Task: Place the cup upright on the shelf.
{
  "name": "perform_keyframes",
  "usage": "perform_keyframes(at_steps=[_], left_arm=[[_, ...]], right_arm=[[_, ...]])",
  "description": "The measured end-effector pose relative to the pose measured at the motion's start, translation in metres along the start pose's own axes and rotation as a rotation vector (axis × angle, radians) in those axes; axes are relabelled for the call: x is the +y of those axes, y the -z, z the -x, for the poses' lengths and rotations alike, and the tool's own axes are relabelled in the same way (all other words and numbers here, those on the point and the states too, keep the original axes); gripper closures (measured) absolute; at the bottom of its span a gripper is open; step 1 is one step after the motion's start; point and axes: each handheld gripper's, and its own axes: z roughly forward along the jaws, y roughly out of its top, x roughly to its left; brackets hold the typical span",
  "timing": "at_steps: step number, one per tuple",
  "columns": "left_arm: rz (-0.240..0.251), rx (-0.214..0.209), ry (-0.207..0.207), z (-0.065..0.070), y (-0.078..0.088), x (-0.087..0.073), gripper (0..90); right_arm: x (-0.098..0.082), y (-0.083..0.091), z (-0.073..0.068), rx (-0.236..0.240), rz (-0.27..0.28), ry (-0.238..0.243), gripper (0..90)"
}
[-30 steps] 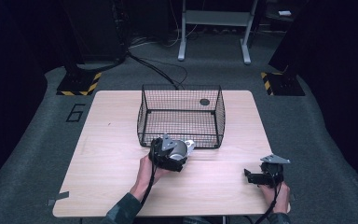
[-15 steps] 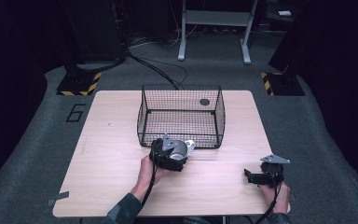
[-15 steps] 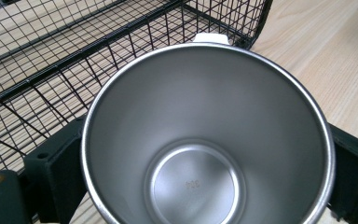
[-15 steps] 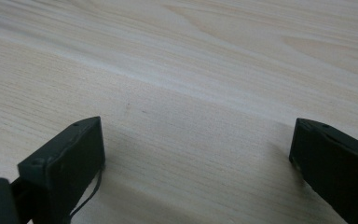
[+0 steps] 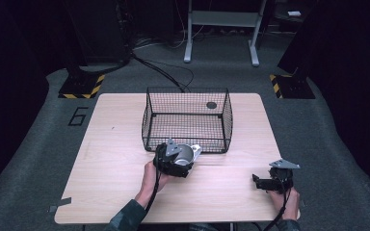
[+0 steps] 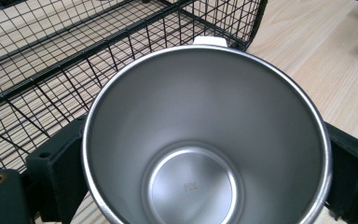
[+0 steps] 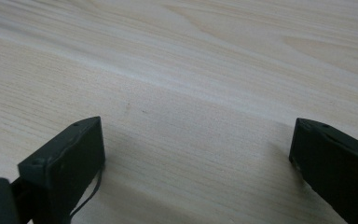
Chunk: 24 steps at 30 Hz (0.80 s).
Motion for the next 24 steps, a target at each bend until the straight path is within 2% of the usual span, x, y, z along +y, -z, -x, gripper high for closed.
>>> perform_keyframes(at_steps=[6,7,14,16,24], left_arm=[[0.009,-0.009,-0.002,0.004,0.007,0.001,6.6],[0.013,-0.015,-0.014,0.005,0.01,0.001,6.6],[0.013,-0.033,-0.029,0.006,0.022,0.004,6.6],[0.019,-0.024,-0.026,0.006,0.023,0.004,6.6],[0.033,-0.044,-0.038,0.005,0.039,0.014,6.6]], right_arm=[[0.0,0.0,0.0,0.001,0.005,-0.002,3.0],[0.0,0.0,0.0,0.001,0.005,0.0,3.0],[0.0,0.0,0.0,0.0,0.007,-0.003,3.0],[0.0,0.0,0.0,-0.001,0.004,-0.003,3.0],[0.0,0.0,0.0,-0.001,0.008,-0.003,3.0]])
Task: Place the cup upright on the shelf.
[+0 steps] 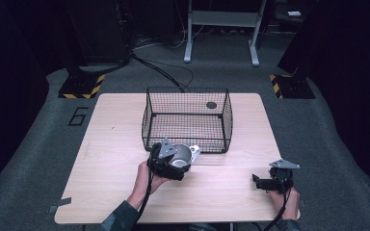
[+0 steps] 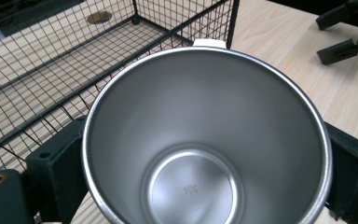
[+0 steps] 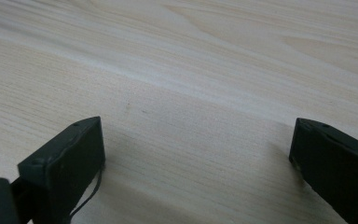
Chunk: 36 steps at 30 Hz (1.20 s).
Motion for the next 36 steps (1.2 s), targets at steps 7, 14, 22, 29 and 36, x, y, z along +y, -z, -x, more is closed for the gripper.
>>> perform_keyframes(at_steps=[7,14,22,29,36], left_arm=[[0.015,-0.014,-0.011,0.0,0.011,0.009,6.6],[0.034,-0.031,-0.007,-0.004,0.019,0.017,6.6],[0.053,-0.043,0.002,-0.009,0.029,0.025,6.6],[0.069,-0.044,-0.004,-0.013,0.037,0.035,6.6],[0.082,-0.028,-0.006,-0.021,0.042,0.045,6.6]], right_arm=[[0.0,0.0,0.0,0.001,-0.008,0.0,3.0],[0.0,0.0,0.0,0.001,-0.005,0.0,3.0],[0.0,0.001,0.0,0.002,-0.009,0.0,3.0],[0.0,0.0,0.0,0.002,-0.009,0.0,3.0],[0.0,0.0,0.0,0.002,-0.008,0.0,3.0]])
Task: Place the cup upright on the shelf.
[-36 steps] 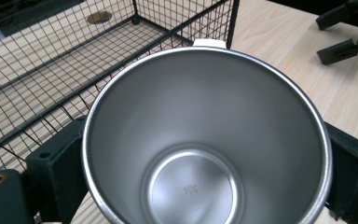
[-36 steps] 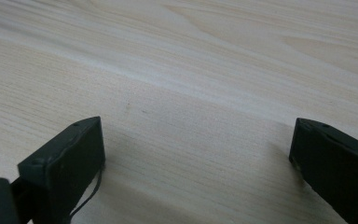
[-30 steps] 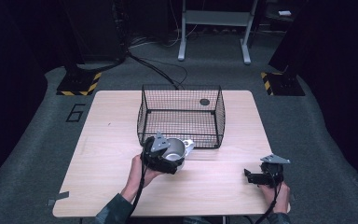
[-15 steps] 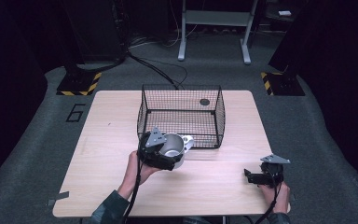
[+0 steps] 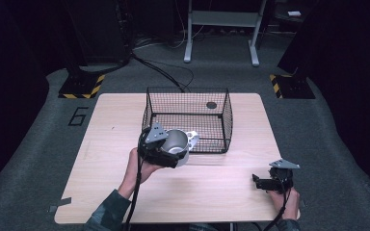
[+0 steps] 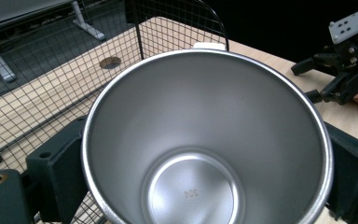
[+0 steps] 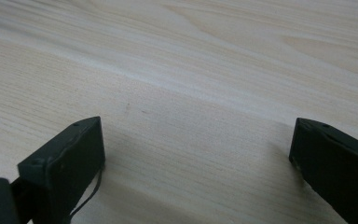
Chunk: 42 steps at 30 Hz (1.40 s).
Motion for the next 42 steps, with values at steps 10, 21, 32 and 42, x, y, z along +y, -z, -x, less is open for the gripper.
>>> perform_keyframes(at_steps=[10,21,32,42], left_arm=[[0.015,0.016,0.009,-0.01,0.003,0.01,6.6],[0.025,0.043,0.013,-0.024,0.003,0.022,6.6],[0.03,0.068,0.008,-0.038,0.001,0.038,6.6],[0.021,0.084,-0.003,-0.05,-0.009,0.052,6.6]], right_arm=[[0.0,0.0,0.0,-0.001,-0.001,-0.001,3.0],[0.0,0.0,0.0,-0.001,0.0,0.0,3.0],[0.0,0.0,0.0,-0.001,0.0,0.0,3.0],[0.0,0.0,0.0,-0.001,-0.001,-0.001,3.0]])
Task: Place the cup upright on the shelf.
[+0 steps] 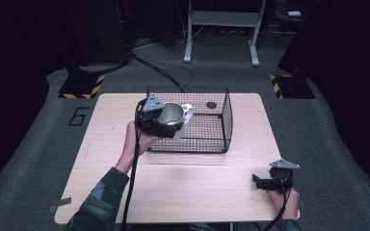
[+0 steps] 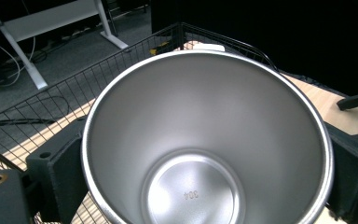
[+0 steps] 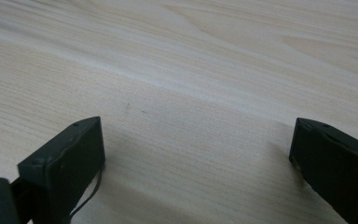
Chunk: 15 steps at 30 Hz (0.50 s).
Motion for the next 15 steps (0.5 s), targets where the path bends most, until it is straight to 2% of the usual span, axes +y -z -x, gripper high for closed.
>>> perform_keyframes(at_steps=[10,15], left_arm=[[-0.022,0.002,-0.01,-0.007,-0.014,0.01,6.6],[-0.018,0.006,-0.013,-0.01,-0.023,0.016,6.6]], right_arm=[[0.0,0.0,0.0,0.0,0.0,0.0,3.0],[0.0,0.0,0.0,0.0,0.0,0.0,3.0]])
